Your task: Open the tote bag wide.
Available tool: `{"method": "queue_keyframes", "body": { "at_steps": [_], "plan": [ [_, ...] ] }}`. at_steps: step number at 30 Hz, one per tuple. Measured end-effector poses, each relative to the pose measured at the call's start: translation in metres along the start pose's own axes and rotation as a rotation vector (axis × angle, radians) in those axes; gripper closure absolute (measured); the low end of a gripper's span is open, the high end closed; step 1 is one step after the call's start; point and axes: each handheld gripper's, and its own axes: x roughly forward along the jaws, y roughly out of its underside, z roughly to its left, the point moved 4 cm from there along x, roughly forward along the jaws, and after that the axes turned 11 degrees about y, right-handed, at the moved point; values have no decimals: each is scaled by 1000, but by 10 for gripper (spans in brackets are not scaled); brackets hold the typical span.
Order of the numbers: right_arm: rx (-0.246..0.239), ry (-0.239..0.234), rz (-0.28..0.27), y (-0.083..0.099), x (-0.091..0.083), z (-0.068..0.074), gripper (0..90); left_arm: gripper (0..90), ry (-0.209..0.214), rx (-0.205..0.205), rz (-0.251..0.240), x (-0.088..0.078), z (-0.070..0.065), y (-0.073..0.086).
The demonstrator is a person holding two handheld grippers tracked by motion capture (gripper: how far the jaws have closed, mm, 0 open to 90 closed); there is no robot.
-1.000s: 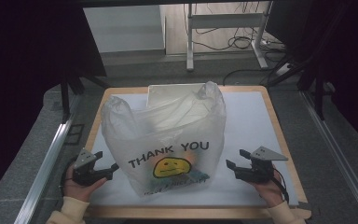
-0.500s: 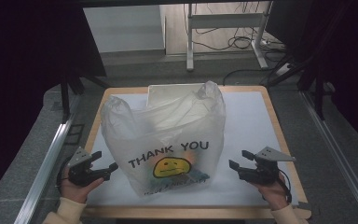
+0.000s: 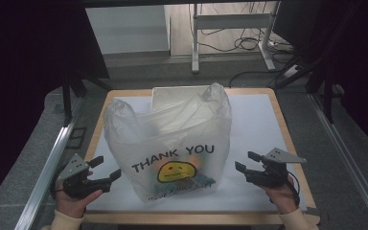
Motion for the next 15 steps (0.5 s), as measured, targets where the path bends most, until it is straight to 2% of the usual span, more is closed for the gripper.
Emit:
{"method": "queue_keyframes", "body": {
  "at_steps": [7,11,15],
  "plan": [
    [12,5,-24,-9,-5,-4,313,170,-14,-8,-37,-10,0,-15],
    [13,5,-56,-24,-11,-4,316,167,-21,-5,-63,-19,-3,-26],
    [4,-21,-93,-43,-19,4,316,160,6,-6,-98,-32,-10,-37]
  ]
}}
